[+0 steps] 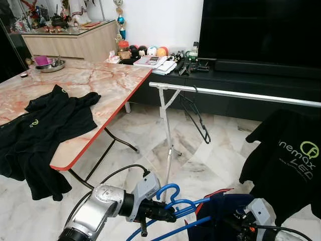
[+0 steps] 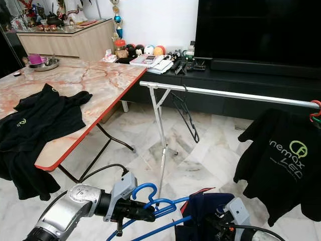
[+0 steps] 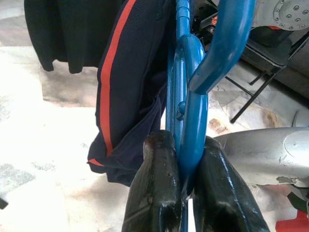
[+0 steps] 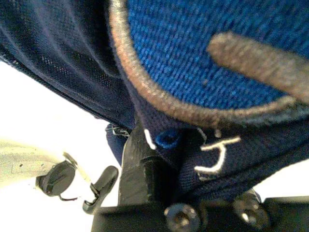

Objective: Hang hanger

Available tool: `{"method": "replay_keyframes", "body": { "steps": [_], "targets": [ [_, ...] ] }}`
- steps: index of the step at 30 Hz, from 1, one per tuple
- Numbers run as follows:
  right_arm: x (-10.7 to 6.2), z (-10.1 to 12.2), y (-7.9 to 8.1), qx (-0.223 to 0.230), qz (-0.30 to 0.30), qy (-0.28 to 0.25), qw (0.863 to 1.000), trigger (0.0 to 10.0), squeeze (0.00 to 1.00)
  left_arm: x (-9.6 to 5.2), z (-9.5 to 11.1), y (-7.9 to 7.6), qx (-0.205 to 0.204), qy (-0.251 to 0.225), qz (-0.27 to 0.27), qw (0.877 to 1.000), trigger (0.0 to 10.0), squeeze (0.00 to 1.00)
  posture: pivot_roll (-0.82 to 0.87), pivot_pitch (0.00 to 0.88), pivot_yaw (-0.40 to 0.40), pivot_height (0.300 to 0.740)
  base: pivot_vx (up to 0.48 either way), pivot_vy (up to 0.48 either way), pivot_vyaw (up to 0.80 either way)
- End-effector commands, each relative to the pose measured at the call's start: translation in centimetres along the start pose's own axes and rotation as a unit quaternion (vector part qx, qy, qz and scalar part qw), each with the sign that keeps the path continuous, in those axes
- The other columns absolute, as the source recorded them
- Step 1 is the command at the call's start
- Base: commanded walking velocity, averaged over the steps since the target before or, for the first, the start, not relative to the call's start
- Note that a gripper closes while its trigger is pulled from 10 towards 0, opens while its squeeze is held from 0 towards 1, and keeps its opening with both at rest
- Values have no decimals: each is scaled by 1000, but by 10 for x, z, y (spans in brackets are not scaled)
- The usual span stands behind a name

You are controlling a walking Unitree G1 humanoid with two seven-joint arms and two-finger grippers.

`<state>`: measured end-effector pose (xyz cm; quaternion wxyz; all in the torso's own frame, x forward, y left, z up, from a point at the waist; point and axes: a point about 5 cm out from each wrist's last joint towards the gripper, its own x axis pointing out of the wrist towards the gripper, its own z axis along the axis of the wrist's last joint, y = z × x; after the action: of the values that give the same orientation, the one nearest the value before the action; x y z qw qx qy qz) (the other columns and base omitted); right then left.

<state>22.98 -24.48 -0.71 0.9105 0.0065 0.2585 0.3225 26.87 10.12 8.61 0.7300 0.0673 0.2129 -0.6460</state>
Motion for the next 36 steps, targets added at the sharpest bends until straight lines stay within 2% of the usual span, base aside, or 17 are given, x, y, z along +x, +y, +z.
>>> {"method": "replay_keyframes", "body": {
  "steps": [1, 5, 9, 10, 13, 17, 19, 20, 23, 27, 28, 30, 31, 32, 33, 34, 36],
  "targets": [
    [-1, 6, -4, -4, -3, -4, 1000, 0, 0, -4, 4, 2, 9, -13, 4, 1000, 0, 0, 96, 0, 19, 740, 0, 0, 0],
    [-3, 5, -5, -15, 2, 6, 1000, 0, 0, -8, 1, 5, 6, -4, 21, 1000, 0, 0, 96, 0, 18, 740, 0, 0, 0],
    [-8, 9, -11, -24, -7, 3, 1000, 0, 0, -23, -16, 9, 6, 48, 39, 998, 0, 0, 85, 0, 22, 740, 0, 0, 0],
    [-8, 9, -11, -24, -7, 3, 1000, 0, 0, -23, -16, 9, 6, 48, 39, 998, 0, 0, 85, 0, 22, 740, 0, 0, 0],
    [-12, 9, -14, -31, -8, 11, 999, 0, 0, -45, -37, 16, 3, 120, 74, 990, 0, 0, 82, 0, 23, 740, 0, 0, 0],
    [-14, 10, -16, -38, -11, 17, 999, 0, 0, -71, -71, 19, -4, 227, 112, 967, 0, 0, 86, 0, 25, 740, 0, 0, 0],
    [-14, 10, -16, -38, -12, 18, 999, 0, 0, -77, -86, 17, -7, 269, 120, 956, 0, 0, 88, 0, 25, 740, 0, 0, 0],
    [-14, 10, -16, -38, -12, 18, 999, 0, 0, -77, -86, 17, -7, 269, 120, 956, 0, 0, 88, 0, 25, 740, 0, 0, 0],
    [-10, 12, -14, -43, -10, 15, 999, 0, 0, -83, -113, 14, -13, 327, 143, 934, 0, 0, 84, 0, 28, 740, 0, 0, 0],
    [-6, 16, -13, -43, -16, 2, 999, 0, 0, -81, -134, 15, -52, 310, 222, 923, 0, 0, 86, 0, 34, 740, 0, 0, 0],
    [-6, 16, -13, -43, -16, 2, 999, 0, 0, -81, -134, 15, -52, 310, 222, 923, 0, 0, 86, 0, 34, 740, 0, 0, 0],
    [-3, 19, -14, -35, -31, -15, 999, 0, 0, -82, -151, 13, -98, 293, 295, 904, 0, 0, 92, 0, 34, 740, 0, 0, 0],
    [-2, 19, -14, -30, -38, -20, 999, 0, 0, -83, -158, 11, -112, 290, 322, 894, 863, 0, 96, 0, 35, 740, 0, 0, 0],
    [0, 20, -13, -24, -47, -30, 998, 0, 0, -85, -171, 5, -145, 291, 370, 870, 10000, 0, 98, 0, 38, 740, 0, 0, 0],
    [2, 20, -12, -16, -57, -41, 997, 0, 0, -86, -182, -2, -173, 289, 411, 847, 10000, 0, 96, 0, 41, 740, 0, 0, 0],
    [4, 21, -12, -11, -63, -48, 997, 0, 0, -86, -189, -7, -188, 290, 435, 831, 10000, 0, 94, 0, 42, 740, 0, 0, 0],
    [8, 27, -14, -2, -106, -77, 991, 0, 0, -78, -207, -25, -279, 252, 478, 794, 10000, 0, 57, 0, 55, 740, 0, 0, 0]
  ]
}}
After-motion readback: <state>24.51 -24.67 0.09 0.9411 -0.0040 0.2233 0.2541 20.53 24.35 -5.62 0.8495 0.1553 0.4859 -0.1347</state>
